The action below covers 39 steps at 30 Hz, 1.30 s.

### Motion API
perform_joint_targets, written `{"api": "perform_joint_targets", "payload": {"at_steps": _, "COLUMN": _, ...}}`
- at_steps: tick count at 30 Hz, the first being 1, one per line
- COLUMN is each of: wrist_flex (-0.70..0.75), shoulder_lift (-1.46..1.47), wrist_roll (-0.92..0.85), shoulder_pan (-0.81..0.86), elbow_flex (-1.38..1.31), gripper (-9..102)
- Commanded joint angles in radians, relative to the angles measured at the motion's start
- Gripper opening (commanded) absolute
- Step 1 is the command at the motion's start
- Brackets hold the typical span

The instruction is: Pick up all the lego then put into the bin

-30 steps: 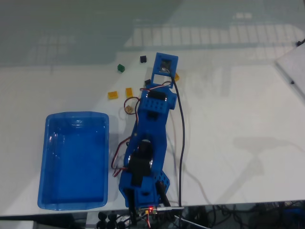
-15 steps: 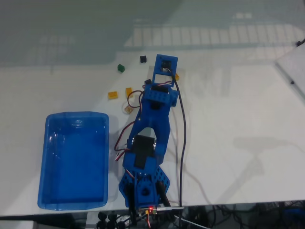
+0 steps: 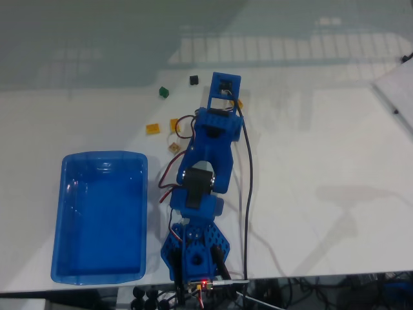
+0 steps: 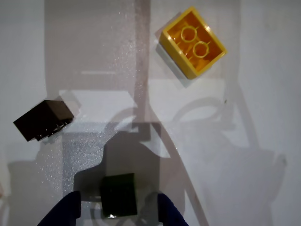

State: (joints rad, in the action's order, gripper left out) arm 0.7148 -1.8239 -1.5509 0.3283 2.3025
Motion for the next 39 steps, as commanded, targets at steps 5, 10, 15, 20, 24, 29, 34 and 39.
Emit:
{"api": "perform_joint_targets", "payload": {"at_steps": 5, "wrist_flex": -0.011, "shoulder_lift": 0.04, "wrist_roll": -0.006, "shoulder_pan": -0.011, "elbow_flex": -0.074, "gripper": 18}}
{"api": "perform_joint_targets", "payload": {"at_steps": 10, "wrist_flex": -0.021, "shoulder_lift": 0.064, "wrist_roll": -0.015, "shoulder_pan": -0.011, "elbow_flex": -0.074, "gripper": 14}}
{"api": "perform_joint_targets", "payload": {"at_steps": 15, "wrist_flex": -0.037, "shoulder_lift": 0.086, "wrist_roll": -0.021, "shoulder_pan": -0.011, "elbow_flex": -0.074, "gripper": 1}}
{"api": "perform_joint_targets", "payload": {"at_steps": 20, "wrist_flex": -0.054, "shoulder_lift": 0.092, "wrist_roll": -0.021, "shoulder_pan": -0.009, "elbow_flex": -0.064, "gripper": 0}}
{"api": "perform_joint_targets", "payload": {"at_steps": 24, "wrist_flex": -0.055, "shoulder_lift": 0.077, "wrist_roll": -0.012, "shoulder_pan": -0.015, "elbow_flex": -0.06, "gripper": 0}}
{"api": "perform_joint_targets", "payload": {"at_steps": 29, "wrist_flex": -0.04, "shoulder_lift": -0.031, "wrist_roll": 0.057, "shoulder_pan": -0.075, "elbow_flex": -0.06, "gripper": 0}}
{"api": "perform_joint_targets", "payload": {"at_steps": 34, "wrist_flex": 0.046, "shoulder_lift": -0.268, "wrist_roll": 0.186, "shoulder_pan": -0.201, "elbow_flex": -0.06, "gripper": 0}}
{"api": "perform_joint_targets", "payload": {"at_steps": 39, "wrist_flex": 0.209, "shoulder_lift": -0.538, "wrist_roll": 0.278, "shoulder_pan": -0.387, "elbow_flex": -0.064, "gripper": 0}}
